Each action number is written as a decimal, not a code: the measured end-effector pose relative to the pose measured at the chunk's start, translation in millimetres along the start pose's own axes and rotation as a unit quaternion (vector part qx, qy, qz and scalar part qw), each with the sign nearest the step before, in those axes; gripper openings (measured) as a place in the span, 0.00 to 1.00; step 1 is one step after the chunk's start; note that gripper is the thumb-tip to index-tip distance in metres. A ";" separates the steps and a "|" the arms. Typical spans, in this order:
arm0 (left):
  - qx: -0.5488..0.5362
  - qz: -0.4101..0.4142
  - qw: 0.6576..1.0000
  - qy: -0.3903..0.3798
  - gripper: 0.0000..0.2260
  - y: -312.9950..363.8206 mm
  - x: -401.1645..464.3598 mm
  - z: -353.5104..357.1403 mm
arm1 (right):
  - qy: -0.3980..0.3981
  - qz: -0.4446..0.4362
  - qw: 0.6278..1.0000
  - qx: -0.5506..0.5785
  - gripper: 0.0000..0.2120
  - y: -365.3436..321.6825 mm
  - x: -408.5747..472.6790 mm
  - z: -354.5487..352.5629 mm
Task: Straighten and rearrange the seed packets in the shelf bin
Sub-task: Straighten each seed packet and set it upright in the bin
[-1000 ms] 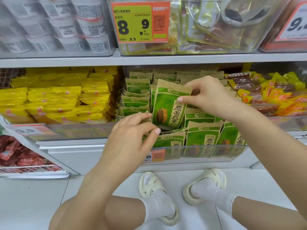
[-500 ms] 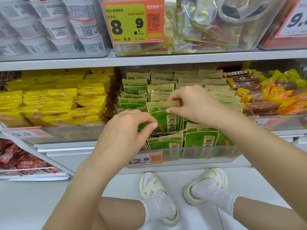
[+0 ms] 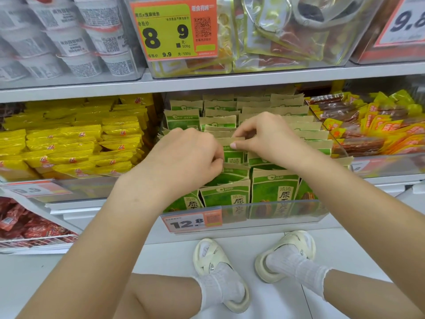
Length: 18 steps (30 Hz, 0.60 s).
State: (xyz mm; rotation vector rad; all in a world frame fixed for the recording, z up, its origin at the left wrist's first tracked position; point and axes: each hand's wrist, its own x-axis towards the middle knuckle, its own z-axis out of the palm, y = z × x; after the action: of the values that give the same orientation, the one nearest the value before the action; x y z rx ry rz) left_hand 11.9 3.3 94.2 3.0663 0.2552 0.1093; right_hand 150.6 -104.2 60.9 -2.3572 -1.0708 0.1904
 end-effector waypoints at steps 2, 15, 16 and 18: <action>0.017 0.006 1.000 -0.001 0.12 -0.5 1.3 6.3 | 0.003 -0.007 1.000 -0.005 0.02 0.7 -0.4 3.0; -0.107 -0.041 0.989 0.091 0.08 -13.2 -22.0 -8.4 | 0.021 -0.032 0.999 0.009 0.07 -1.5 -11.1 -6.0; -0.119 -0.047 0.985 0.117 0.08 -15.0 -24.3 -11.5 | 0.026 -0.044 0.996 0.069 0.08 -3.7 -16.7 -9.7; -0.143 -0.052 0.974 0.168 0.07 -17.0 -27.9 -15.7 | 0.033 -0.065 0.974 0.217 0.12 -9.5 -31.4 -17.3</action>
State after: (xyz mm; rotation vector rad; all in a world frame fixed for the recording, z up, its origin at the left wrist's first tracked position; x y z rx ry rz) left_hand -19.5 16.3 106.9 2.7269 0.3789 0.6047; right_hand 129.0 -129.3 77.6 -1.8859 -1.0280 0.2649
